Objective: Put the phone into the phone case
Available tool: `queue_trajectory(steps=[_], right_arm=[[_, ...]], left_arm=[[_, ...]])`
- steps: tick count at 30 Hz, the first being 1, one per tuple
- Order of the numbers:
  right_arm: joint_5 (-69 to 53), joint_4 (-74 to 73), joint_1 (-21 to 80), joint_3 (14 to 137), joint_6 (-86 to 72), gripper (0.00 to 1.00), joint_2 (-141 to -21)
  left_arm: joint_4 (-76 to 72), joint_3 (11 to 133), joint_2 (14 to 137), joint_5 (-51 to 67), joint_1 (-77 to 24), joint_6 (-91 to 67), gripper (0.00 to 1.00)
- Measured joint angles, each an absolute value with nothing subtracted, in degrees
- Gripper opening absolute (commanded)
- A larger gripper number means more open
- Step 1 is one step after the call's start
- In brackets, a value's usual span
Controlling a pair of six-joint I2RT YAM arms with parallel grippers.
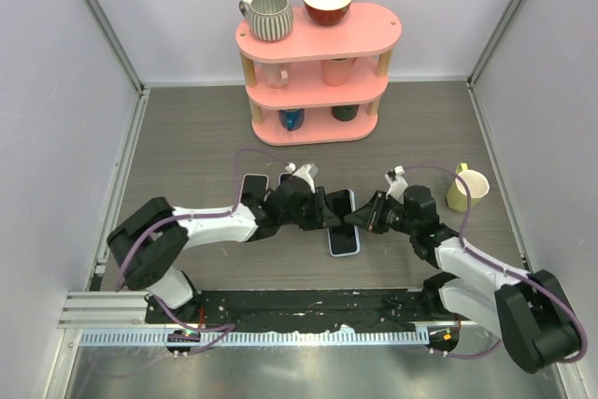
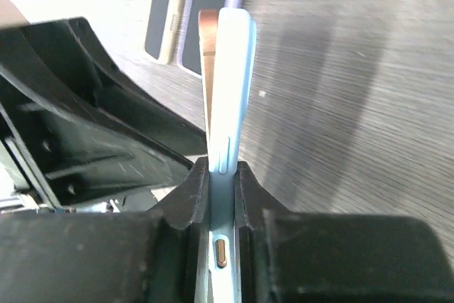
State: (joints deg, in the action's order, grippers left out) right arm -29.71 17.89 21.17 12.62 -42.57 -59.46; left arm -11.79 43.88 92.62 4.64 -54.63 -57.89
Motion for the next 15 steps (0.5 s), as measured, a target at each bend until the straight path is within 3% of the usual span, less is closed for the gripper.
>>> queue_trajectory(steps=[8,11,12,15], right_arm=[[-30.44,19.07,21.43,12.78,-40.53,0.01,-53.69],[-30.52,19.09,21.43,12.78,-40.66,0.01,-55.05],[-30.61,19.07,21.43,12.78,-40.73,0.01,-55.18],[-30.79,19.66,21.43,12.80,-41.19,0.01,-54.61]], left_arm=[[-9.32,46.74,82.67,7.18,-49.10,-55.29,0.43],[-7.49,46.48,82.17,7.62,-47.88,-54.33,0.51],[-6.70,46.15,81.65,7.75,-47.66,-53.71,0.61],[-1.91,44.97,76.99,8.12,-46.19,-51.29,0.75]])
